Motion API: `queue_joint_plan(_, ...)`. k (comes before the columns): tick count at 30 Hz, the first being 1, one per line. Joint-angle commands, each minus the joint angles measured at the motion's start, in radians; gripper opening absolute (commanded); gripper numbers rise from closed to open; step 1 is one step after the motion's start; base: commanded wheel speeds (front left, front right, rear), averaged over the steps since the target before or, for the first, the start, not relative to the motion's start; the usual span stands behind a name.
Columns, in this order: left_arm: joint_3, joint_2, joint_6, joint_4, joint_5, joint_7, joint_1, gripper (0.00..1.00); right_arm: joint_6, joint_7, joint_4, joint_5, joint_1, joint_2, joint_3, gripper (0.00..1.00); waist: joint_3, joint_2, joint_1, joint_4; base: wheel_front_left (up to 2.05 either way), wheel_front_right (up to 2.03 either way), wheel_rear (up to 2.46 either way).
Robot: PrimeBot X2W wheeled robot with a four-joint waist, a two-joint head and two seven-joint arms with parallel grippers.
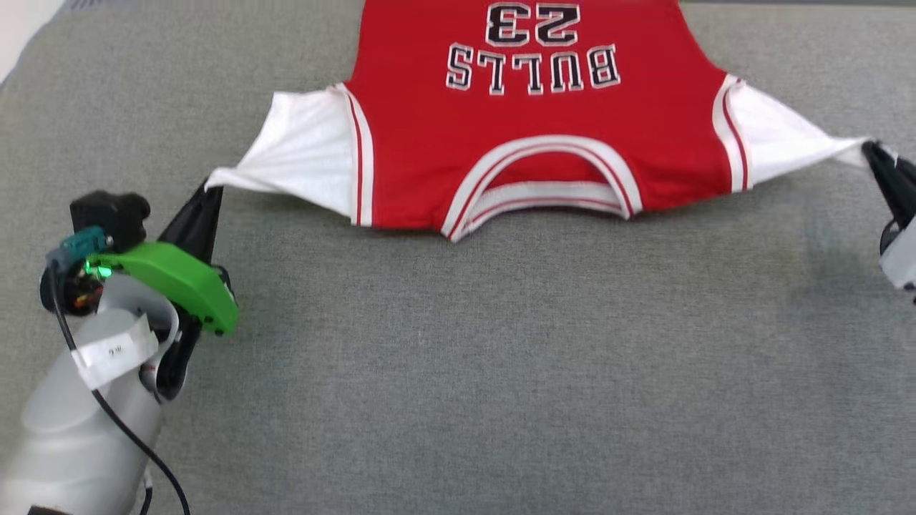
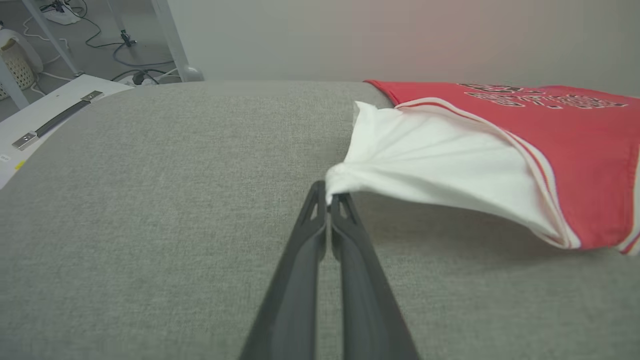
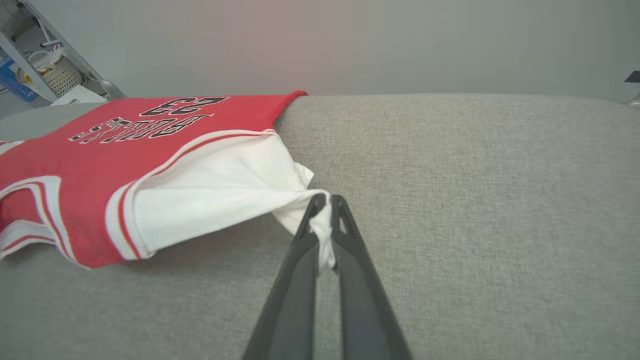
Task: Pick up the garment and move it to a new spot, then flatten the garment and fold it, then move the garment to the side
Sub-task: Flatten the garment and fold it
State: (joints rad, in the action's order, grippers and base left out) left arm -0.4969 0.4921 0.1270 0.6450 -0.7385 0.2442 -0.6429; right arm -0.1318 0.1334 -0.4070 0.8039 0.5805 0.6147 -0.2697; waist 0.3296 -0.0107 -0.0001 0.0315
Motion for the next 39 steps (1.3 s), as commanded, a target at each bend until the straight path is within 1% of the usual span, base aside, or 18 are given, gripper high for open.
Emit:
queue_joint_plan(1,0.002,0.02,-0.012,-0.009,-0.013,-0.003,0.046,0.0,0.001,0.006,0.012,0.016,-0.047,0.028,-0.009,0.0,-0.089,0.0107,0.0001,-0.021,0.0,0.0,0.0)
queue_joint_plan(8,-0.01,0.064,-0.032,-0.092,-0.056,-0.057,0.237,0.0,0.001,0.04,0.064,0.074,-0.231,0.1,-0.077,0.0,-0.17,0.0107,0.0001,-0.035,0.0,0.0,0.0)
queue_joint_plan(11,-0.015,0.082,-0.049,-0.146,-0.068,-0.075,0.314,0.0,0.001,0.054,0.068,0.096,-0.292,0.109,-0.089,0.0,-0.194,0.0107,0.0001,-0.041,0.0,0.0,0.0)
queue_joint_plan(15,-0.01,0.104,-0.087,-0.228,-0.092,-0.086,0.42,0.0,0.001,0.075,0.089,0.133,-0.363,0.103,-0.098,0.0,-0.22,0.0107,0.0001,-0.048,0.0,0.0,0.0)
queue_joint_plan(18,-0.02,0.122,-0.108,-0.299,-0.109,-0.116,0.501,0.0,0.001,0.111,0.105,0.152,-0.422,0.108,-0.103,0.0,-0.232,0.0107,0.0001,-0.048,0.0,0.0,0.0)
queue_joint_plan(20,-0.037,0.133,-0.118,-0.341,-0.122,-0.159,0.548,0.0,0.001,0.143,0.116,0.155,-0.464,0.119,-0.11,0.0,-0.237,0.0107,0.0001,-0.043,0.0,0.0,0.0)
queue_joint_plan(21,-0.047,0.142,-0.121,-0.362,-0.121,-0.178,0.563,0.0,0.001,0.154,0.121,0.155,-0.48,0.125,-0.109,0.0,-0.238,0.0107,0.0001,-0.041,0.0,0.0,0.0)
queue_joint_plan(24,-0.054,0.163,-0.146,-0.426,-0.121,-0.206,0.595,0.0,0.001,0.181,0.14,0.159,-0.521,0.134,-0.088,0.0,-0.234,0.0107,0.0001,-0.035,0.0,0.0,0.0)
queue_joint_plan(26,-0.054,0.168,-0.16,-0.457,-0.122,-0.217,0.603,0.0,0.001,0.189,0.151,0.158,-0.533,0.131,-0.068,0.0,-0.23,0.0107,0.0001,-0.032,0.0,0.0,0.0)
queue_joint_plan(29,-0.06,0.169,-0.17,-0.5,-0.117,-0.231,0.597,0.0,0.001,0.198,0.164,0.134,-0.534,0.129,-0.044,0.0,-0.216,0.0107,0.0001,-0.026,0.0,0.0,0.0)
queue_joint_plan(30,-0.063,0.168,-0.172,-0.515,-0.113,-0.235,0.59,0.0,0.001,0.202,0.169,0.113,-0.531,0.133,-0.04,0.24,-0.209,0.0107,0.0001,-0.022,0.0,0.0,0.0)
queue_joint_plan(31,-0.065,0.167,-0.174,-0.528,-0.109,-0.239,0.583,0.0,0.001,0.208,0.17,0.101,-0.529,0.133,-0.032,1.0,-0.203,0.0107,0.0001,-0.019,0.0,0.0,0.0)
queue_joint_plan(34,-0.07,0.164,-0.178,-0.576,-0.099,-0.252,0.557,0.0,0.001,0.253,0.182,0.092,-0.508,0.121,0.008,1.0,-0.18,0.0107,0.0001,-0.009,0.0,0.0,0.0)
queue_joint_plan(37,-0.074,0.164,-0.183,-0.634,-0.099,-0.272,0.543,0.0,0.001,0.292,0.219,0.088,-0.472,0.114,0.063,1.0,-0.151,0.0107,0.0001,0.004,0.0,0.0,0.0)
queue_joint_plan(39,-0.08,0.17,-0.186,-0.682,-0.107,-0.302,0.537,0.0,0.001,0.34,0.256,0.082,-0.435,0.11,0.108,1.0,-0.121,0.0107,0.0001,0.017,0.0,0.0,0.0)
